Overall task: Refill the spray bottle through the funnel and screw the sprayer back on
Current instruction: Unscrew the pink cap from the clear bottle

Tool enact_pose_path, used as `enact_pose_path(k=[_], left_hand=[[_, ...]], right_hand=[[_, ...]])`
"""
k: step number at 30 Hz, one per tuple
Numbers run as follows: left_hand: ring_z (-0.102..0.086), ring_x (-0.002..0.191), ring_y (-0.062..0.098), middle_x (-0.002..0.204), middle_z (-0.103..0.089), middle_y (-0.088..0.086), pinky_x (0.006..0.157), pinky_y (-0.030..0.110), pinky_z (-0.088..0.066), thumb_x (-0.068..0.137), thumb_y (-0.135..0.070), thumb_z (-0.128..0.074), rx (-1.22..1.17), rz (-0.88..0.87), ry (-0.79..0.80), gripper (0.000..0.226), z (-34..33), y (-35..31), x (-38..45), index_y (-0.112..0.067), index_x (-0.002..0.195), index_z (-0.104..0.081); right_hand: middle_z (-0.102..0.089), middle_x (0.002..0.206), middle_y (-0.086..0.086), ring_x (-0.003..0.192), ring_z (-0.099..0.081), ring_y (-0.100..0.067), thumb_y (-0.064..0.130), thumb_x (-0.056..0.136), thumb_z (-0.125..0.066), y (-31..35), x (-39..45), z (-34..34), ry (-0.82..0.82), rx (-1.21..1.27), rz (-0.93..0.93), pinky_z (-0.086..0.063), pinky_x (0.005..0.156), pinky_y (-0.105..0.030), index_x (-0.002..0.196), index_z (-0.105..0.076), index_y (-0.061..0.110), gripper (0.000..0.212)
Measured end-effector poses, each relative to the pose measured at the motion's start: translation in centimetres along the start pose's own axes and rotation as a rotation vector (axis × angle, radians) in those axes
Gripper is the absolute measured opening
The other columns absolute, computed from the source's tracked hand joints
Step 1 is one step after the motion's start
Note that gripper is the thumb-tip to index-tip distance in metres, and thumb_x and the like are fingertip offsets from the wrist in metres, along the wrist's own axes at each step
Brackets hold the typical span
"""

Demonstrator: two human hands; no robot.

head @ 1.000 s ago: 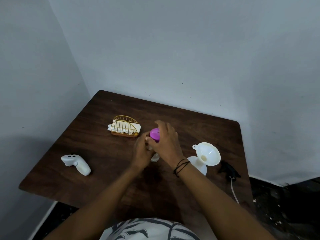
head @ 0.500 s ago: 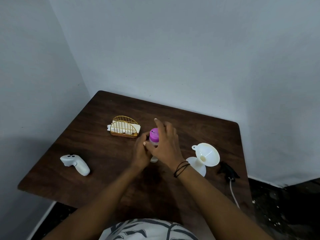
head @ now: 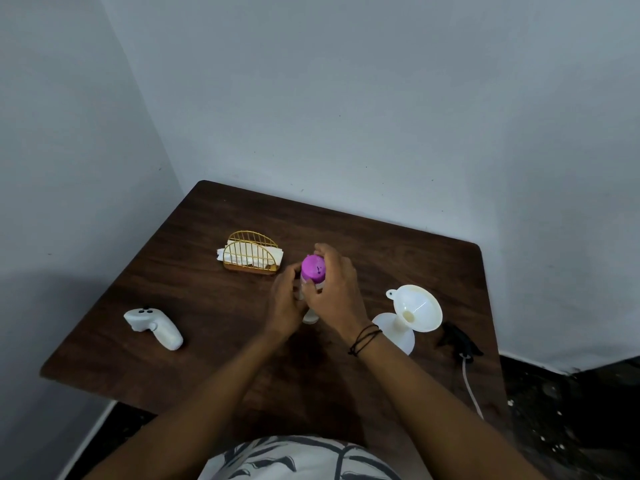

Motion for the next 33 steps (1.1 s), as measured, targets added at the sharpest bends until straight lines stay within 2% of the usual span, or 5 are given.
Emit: enact_pose_path(k=[5, 15, 21, 26, 33], left_hand=[[-0.062, 0.112, 0.015, 0.121, -0.065, 0.002, 0.093, 0.041, -0.056, 0.081, -0.013, -0.08, -0.034, -0.009, -0.011, 0.054, 0.0, 0.1, -0.2, -0.014, 0.129, -0.055], [-0.062, 0.112, 0.015, 0.121, -0.064, -0.002, 0.089, 0.046, -0.057, 0.08, -0.03, -0.077, -0.06, 0.026, 0.004, 0.058, -0.1, 0.2, 0.0, -0.019, 0.131, -0.053], [-0.058, 0.115, 0.012, 0.126, -0.062, -0.006, 0.092, 0.036, -0.054, 0.075, -0.042, -0.081, -0.014, 0.006, -0.019, 0.063, -0.2, 0.4, 0.2, -0.023, 0.128, -0.053], [-0.056, 0.119, 0.013, 0.13, -0.06, -0.007, 0.093, 0.035, -0.053, 0.074, -0.043, -0.082, -0.022, 0.041, 0.0, 0.066, -0.3, 0.7, 0.2, -0.028, 0.13, -0.05], [-0.057, 0.119, 0.017, 0.129, -0.061, -0.002, 0.093, 0.037, -0.054, 0.075, -0.038, -0.083, -0.006, 0.042, -0.008, 0.066, -0.5, 0.7, 0.4, -0.02, 0.13, -0.052]], right_hand=[[-0.042, 0.14, -0.002, 0.122, -0.043, -0.019, 0.057, 0.073, -0.074, 0.6, 0.3, 0.1, -0.043, -0.096, -0.039, -0.046, 0.095, -0.034, 0.143, -0.031, 0.027, 0.087], [-0.055, 0.126, 0.003, 0.111, -0.053, -0.008, 0.027, 0.076, -0.076, 0.5, 0.6, 1.5, -0.128, 0.313, 0.004, -0.05, 0.086, -0.012, 0.13, -0.049, 0.022, 0.061], [-0.061, 0.115, 0.005, 0.099, -0.06, -0.006, 0.025, 0.092, -0.06, -1.7, 1.3, 0.8, -0.246, 0.503, -0.404, -0.051, 0.071, -0.012, 0.117, -0.057, 0.026, 0.025], [-0.05, 0.14, 0.004, 0.125, -0.05, -0.017, 0.025, 0.102, -0.045, -4.5, 1.5, -1.2, -0.157, 0.632, -0.672, -0.049, 0.102, -0.043, 0.137, -0.049, 0.028, 0.035], [-0.057, 0.124, -0.004, 0.092, -0.068, -0.025, 0.026, 0.104, -0.035, -8.9, 0.4, -3.4, -0.033, 0.631, -0.893, -0.058, 0.069, -0.035, 0.132, -0.052, 0.027, 0.032]])
Point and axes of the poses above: each hand's wrist, its own x-axis towards the middle knuckle, its own z-axis out of the back of the hand, y = z × x, the point moved 2 cm from there along x, towards the middle knuckle
